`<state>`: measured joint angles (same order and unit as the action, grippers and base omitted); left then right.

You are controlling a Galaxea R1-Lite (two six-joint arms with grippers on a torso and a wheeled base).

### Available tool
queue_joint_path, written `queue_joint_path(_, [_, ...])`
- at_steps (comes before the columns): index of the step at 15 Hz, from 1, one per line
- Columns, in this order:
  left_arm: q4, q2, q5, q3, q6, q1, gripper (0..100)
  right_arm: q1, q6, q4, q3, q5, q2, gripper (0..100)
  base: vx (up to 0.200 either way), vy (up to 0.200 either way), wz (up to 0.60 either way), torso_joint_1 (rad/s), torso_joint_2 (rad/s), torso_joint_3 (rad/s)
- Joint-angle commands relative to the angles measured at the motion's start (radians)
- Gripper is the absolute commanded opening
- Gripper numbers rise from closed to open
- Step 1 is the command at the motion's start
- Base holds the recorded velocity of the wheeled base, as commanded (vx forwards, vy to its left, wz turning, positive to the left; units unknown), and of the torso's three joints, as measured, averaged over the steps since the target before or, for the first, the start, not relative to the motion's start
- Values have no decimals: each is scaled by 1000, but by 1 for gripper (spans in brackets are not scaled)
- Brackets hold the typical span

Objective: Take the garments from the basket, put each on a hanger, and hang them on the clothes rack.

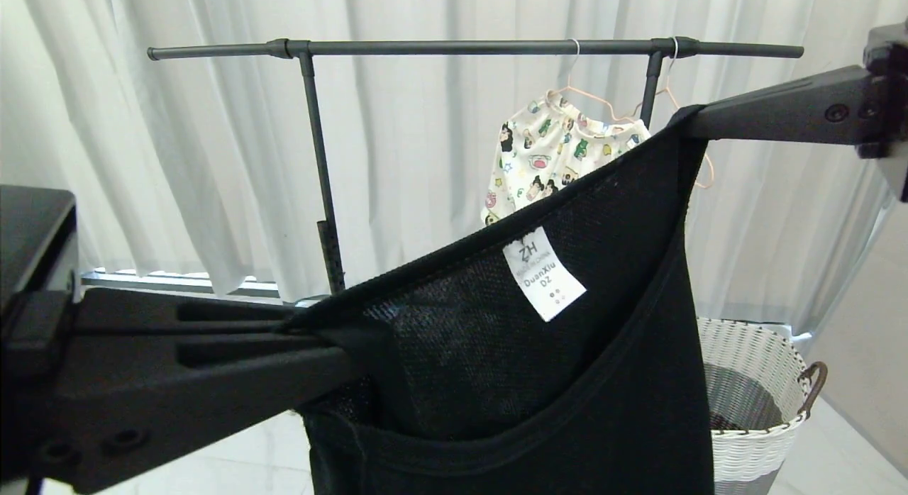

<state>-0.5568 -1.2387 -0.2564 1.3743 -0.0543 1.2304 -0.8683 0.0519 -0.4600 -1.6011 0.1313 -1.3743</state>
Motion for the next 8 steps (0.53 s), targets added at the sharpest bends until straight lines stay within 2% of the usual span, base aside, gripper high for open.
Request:
queue_joint_path(1, [2,-5,-20,16,17,-86,0,20,0,-32,7,-4,21,0,0,0,0,0,0,0])
queue_joint_path(2, [5,-44,2,81,96,-278,0,38,-1,-134,10,-22,75,0,0,0,0,0,0,0])
queue_joint_path(3, [6,-56,55,123,126,-307,0,38,-3,-195,20,-22,110,0,0,0,0,0,0,0])
queue_joint_path(5, [6,-61,126,120,129,-305,0,37,-3,-203,49,-25,127,0,0,0,0,0,0,0])
queue_joint_path(7, [6,-65,123,78,128,-276,0,37,-3,-195,49,-30,121,0,0,0,0,0,0,0])
queue_joint_path(8, [6,-65,123,72,128,-276,0,37,-3,-195,50,-30,119,100,0,0,0,0,0,0])
